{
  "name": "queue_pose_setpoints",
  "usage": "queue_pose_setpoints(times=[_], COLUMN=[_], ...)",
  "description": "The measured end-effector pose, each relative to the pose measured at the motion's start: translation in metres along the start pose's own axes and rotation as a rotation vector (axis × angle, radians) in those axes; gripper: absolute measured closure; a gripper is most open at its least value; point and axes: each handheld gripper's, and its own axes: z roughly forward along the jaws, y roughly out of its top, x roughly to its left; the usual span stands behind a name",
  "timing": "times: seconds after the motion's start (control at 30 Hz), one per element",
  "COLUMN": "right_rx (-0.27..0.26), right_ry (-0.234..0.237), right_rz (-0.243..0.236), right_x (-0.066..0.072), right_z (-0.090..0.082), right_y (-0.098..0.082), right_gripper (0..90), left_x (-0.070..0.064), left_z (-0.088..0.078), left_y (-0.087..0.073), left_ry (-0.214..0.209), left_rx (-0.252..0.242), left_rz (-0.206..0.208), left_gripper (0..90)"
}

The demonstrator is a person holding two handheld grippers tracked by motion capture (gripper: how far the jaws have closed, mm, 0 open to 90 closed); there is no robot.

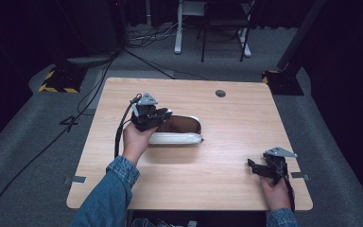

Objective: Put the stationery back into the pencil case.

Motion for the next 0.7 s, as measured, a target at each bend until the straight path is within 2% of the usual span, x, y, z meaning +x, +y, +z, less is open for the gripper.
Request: queue_pose_setpoints(times=[0.1,0.33,0.43,0.63,0.7], right_rx=[0.0,0.0,0.0,0.0,0.0], right_ry=[0.0,0.0,0.0,-0.001,-0.001], right_rz=[0.001,0.0,-0.001,-0.001,-0.001], right_x=[0.0,0.0,0.0,0.0,0.0], right_z=[0.0,0.0,0.0,0.0,0.0], right_y=[0.0,0.0,0.0,0.0,0.0], right_gripper=[25.0,25.0,25.0,25.0,25.0], left_x=[-0.001,-0.003,-0.003,-0.006,-0.007], left_z=[0.004,0.015,0.02,0.028,0.032], left_y=[0.001,-0.002,-0.004,-0.007,-0.009], left_ry=[0.012,0.021,0.025,0.015,0.016], left_rx=[0.022,0.054,0.079,0.116,0.143], left_rz=[0.018,0.01,0.02,0.038,0.048], left_gripper=[72.6,72.6,72.5,72.5,72.5])
